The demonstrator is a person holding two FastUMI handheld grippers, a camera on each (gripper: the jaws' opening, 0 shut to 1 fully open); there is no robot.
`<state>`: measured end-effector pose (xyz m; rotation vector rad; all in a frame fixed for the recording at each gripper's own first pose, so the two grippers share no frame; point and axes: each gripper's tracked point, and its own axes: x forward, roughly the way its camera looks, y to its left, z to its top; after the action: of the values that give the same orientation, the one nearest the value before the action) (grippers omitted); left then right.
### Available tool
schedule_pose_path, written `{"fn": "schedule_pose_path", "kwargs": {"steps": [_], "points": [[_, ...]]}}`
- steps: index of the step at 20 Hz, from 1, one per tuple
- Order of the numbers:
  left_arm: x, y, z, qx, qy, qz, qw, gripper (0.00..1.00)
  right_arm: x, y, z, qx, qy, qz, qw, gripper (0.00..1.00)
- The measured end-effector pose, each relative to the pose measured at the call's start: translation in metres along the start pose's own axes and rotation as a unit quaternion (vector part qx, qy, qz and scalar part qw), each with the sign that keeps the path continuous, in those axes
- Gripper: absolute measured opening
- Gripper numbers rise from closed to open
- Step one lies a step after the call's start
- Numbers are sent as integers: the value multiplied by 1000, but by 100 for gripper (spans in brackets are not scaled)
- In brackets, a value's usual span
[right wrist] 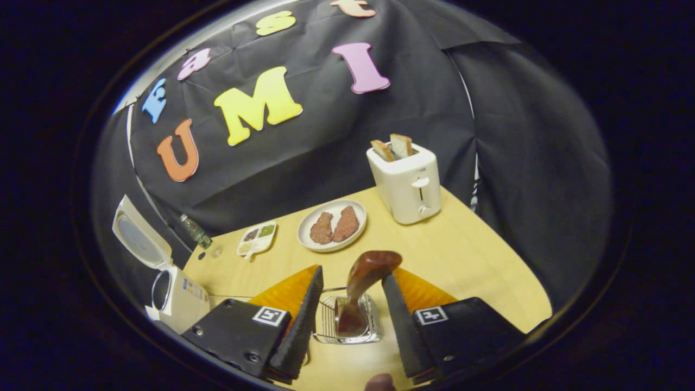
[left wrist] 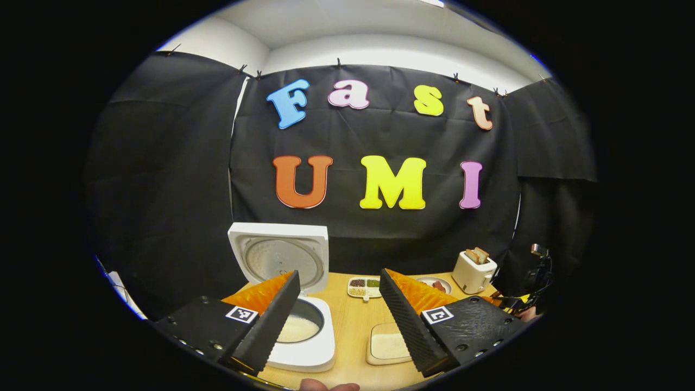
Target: Close the left gripper, press the button to open the rice cooker; take a wooden spoon from the chopstick holder with the right hand, scoop a spoonful of rice and pour it into the rice cooker, then put the wooden spoon back into the chopstick holder.
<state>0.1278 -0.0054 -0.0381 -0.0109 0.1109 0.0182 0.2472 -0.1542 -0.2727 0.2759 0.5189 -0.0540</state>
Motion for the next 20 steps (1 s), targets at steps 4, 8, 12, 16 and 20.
{"fn": "schedule_pose_path", "kwargs": {"steps": [4, 8, 12, 16, 20], "points": [[26, 33, 27, -11, -22, 1, 1000, 94, -50, 3, 71, -32, -71, -21, 997, 77], [65, 74, 50, -19, -26, 13, 999, 94, -114, 31, 132, -63, -146, -14, 987, 96], [117, 113, 77, -20, -46, 33, 998, 94, -166, 53, 141, -62, -180, -5, 982, 100], [182, 140, 47, -27, 9, 34, 999, 94, -205, 44, 124, -70, -192, -39, 978, 96], [224, 160, 4, -44, 98, 39, 993, 94, -223, 23, 74, -63, -163, -97, 980, 96]]}}
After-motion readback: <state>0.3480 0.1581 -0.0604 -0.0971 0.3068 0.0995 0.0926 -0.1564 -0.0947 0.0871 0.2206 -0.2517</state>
